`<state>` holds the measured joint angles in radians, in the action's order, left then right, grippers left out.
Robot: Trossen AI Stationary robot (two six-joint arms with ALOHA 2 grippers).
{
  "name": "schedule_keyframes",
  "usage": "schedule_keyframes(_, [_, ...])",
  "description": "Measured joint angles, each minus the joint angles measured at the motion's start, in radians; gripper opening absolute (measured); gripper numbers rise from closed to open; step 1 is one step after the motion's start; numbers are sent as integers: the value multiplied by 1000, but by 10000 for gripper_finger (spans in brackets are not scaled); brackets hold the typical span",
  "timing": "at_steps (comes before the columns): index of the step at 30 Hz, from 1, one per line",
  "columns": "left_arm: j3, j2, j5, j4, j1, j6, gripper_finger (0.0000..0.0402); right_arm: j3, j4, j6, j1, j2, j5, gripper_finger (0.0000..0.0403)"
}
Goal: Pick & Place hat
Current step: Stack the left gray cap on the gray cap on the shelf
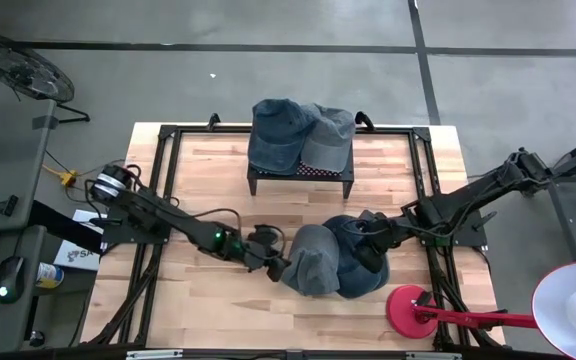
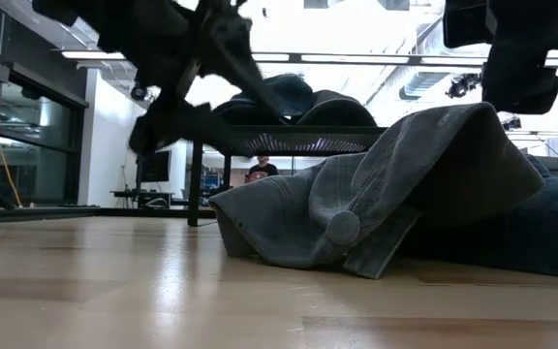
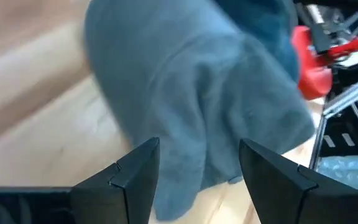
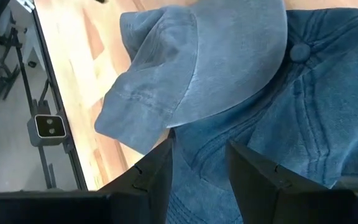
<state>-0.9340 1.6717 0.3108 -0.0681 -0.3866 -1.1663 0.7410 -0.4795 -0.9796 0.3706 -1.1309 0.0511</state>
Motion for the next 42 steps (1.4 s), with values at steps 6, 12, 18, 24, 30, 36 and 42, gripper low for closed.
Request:
schedule_keyframes(6, [-2,69,-62,-21,0,-152,216,0,2,37,0,0,-3,140])
schedule_keyframes(12, [-3,95,-62,-34,0,-156,216,0,-1,64,-1,0,-30,140])
schedule_keyframes(18, [-3,95,-95,-25,0,-149,216,0,-1,72,-1,0,-35,140])
schedule_keyframes(24, [-3,95,-131,-20,0,-148,216,0,-1,67,-1,0,-34,140])
schedule_keyframes(30, [-3,95,-179,0,0,-148,187,0,-1,45,-1,0,-33,140])
schedule_keyframes(36, [-3,95,-185,3,0,-151,111,0,0,35,-1,0,-32,140])
schedule_keyframes(42, [-3,95,-194,3,0,-150,11,0,12,18,-1,0,-36,140])
